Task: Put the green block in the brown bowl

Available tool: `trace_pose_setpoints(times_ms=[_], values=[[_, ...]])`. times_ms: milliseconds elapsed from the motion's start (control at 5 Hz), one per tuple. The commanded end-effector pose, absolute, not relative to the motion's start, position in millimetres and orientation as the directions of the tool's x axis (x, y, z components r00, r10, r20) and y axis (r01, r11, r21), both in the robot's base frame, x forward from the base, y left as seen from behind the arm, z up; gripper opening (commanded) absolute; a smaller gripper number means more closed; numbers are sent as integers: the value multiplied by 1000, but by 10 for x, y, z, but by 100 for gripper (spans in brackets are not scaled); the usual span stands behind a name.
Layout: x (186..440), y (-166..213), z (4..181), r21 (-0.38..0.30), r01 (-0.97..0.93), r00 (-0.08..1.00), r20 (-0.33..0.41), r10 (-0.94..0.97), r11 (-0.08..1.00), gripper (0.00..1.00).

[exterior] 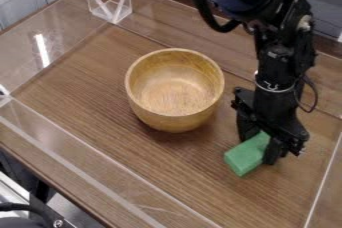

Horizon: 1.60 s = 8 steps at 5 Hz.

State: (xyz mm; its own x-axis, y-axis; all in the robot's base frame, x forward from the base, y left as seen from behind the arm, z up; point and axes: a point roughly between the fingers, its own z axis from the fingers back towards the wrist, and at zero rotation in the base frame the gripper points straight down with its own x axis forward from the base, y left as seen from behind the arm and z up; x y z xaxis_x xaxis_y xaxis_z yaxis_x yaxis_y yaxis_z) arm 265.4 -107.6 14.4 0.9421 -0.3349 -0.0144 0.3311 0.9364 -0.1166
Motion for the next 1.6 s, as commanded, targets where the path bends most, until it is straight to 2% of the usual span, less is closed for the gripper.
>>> trace_pose_setpoints(times_ms=[0, 200, 600, 800, 1200, 1400], values=[[2631, -1053, 359, -131, 296, 954, -12, -300, 946, 0], [2629, -1040, 609, -138, 261, 964, -15, -266, 955, 0], [2760, -787, 1588, -134, 122, 992, 59, -115, 983, 0], [2918, -473, 1980, -130, 47, 994, 104, -33, 990, 0], [2856, -706, 1698, -135, 99, 986, 146, -79, 986, 0], [2824, -862, 1619, -138, 125, 979, 177, -100, 982, 0]])
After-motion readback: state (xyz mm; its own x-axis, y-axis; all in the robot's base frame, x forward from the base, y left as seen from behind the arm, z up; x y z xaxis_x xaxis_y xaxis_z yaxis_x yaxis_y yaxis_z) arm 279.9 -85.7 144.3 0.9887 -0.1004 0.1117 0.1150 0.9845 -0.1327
